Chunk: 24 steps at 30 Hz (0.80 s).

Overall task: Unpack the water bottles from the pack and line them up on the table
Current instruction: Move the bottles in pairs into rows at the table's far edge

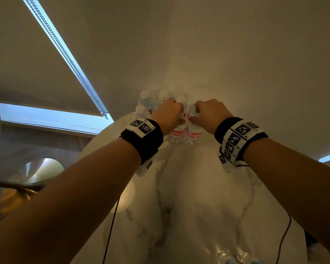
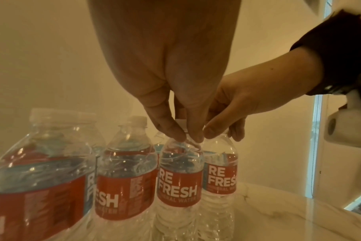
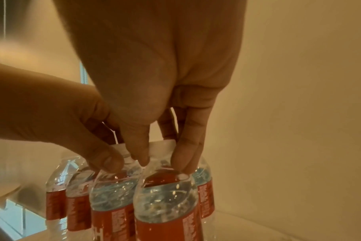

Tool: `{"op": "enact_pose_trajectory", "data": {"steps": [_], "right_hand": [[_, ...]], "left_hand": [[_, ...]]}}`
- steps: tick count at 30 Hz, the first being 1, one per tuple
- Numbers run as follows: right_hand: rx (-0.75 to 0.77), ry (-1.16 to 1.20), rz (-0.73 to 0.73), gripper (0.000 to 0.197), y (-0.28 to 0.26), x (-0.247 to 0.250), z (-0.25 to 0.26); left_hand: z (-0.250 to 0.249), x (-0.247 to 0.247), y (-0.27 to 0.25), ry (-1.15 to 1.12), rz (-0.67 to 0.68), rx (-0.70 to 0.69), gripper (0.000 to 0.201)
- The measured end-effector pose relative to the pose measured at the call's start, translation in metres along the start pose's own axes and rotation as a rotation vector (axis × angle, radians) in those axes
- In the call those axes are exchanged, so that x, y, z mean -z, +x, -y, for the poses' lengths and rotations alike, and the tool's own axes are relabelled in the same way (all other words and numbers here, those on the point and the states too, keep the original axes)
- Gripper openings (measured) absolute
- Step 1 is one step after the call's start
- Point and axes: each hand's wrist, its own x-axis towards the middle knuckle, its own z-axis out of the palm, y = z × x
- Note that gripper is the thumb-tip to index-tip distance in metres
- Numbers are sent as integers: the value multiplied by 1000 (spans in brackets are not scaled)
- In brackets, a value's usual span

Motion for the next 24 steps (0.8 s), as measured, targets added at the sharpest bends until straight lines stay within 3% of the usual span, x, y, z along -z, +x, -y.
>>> {"op": "enact_pose_trajectory", "data": {"steps": [6,10,15,18,21,24], "right_hand": [[-32,-5,-46,41,1,-4,3],[-75,75,-29,59,-16,4,-1],[-135,87,-13,57,-86,32,-19],[-167,181,-4,48,-156,49,-32],[-177,280,90,37,-232,60,-45],[-168,291,289,33,-287,42,-59]], "left_hand": [[0,-2,3,26,-5,18,40],[-4,6,-6,16,8,44,42],[-31,21,-61,-7,-64,26,46],[-63,16,-114,-45,-109,-76,43],[-104,2,-170,-165,43,-174,40],[-140,-18,-219,-266,264,-267,41]]}}
